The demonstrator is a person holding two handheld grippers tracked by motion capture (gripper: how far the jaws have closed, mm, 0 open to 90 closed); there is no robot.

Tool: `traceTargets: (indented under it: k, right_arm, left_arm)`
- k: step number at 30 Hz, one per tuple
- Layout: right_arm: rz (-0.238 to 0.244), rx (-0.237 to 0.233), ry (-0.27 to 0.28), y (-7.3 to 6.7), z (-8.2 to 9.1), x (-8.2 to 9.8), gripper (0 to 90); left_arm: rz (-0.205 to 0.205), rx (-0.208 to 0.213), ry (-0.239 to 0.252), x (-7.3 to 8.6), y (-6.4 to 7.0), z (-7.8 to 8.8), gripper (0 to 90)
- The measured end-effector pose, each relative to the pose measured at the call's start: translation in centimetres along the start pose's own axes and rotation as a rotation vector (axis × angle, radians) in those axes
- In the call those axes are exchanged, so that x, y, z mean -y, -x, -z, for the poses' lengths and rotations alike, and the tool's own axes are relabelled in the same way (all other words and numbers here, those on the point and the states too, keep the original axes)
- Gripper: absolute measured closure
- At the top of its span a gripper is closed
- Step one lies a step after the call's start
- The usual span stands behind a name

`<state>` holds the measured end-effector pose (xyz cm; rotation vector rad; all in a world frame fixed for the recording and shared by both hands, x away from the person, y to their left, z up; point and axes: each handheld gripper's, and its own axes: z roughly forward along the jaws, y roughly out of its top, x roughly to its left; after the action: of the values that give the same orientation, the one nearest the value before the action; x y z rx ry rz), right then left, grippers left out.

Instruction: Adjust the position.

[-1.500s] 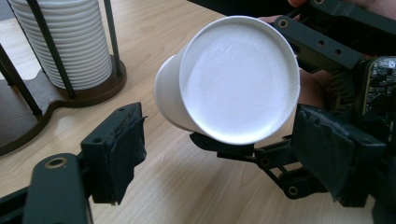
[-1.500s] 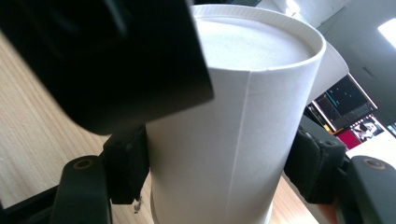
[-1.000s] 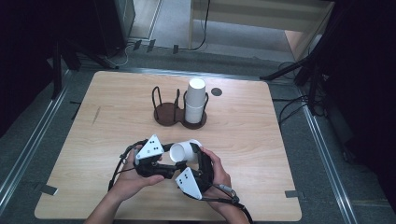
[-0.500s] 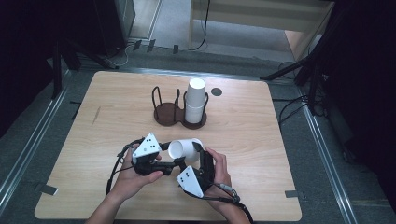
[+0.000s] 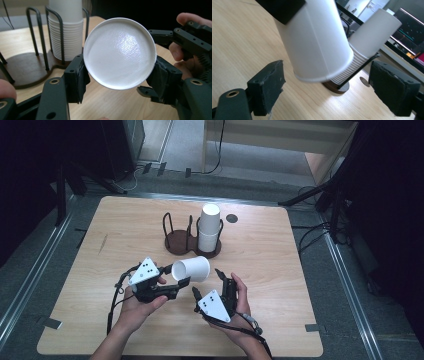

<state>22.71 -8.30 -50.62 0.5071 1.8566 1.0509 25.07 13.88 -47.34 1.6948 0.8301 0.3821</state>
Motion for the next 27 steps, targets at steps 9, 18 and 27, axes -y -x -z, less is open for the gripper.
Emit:
traceTargets:
  k: [9,18,27]
  right_arm:
    - [-0.129,0.015,0.013,1.2,0.5,-0.5,12.6]
    - [-0.305,-0.001,0.017,2.3,1.0,-1.2,13.2]
    - [-0.519,-0.066,0.012,3.4,1.3,-1.7,12.9]
  left_arm:
    - [-0.036,-0.049,0.107,0.1,-0.1,0.6,36.9]
    - [-0.009,-0.063,0.127,0.3,-0.6,0.7,37.0]
    - [-0.025,-0.08,0.207,0.6,-0.6,0.6,36.8]
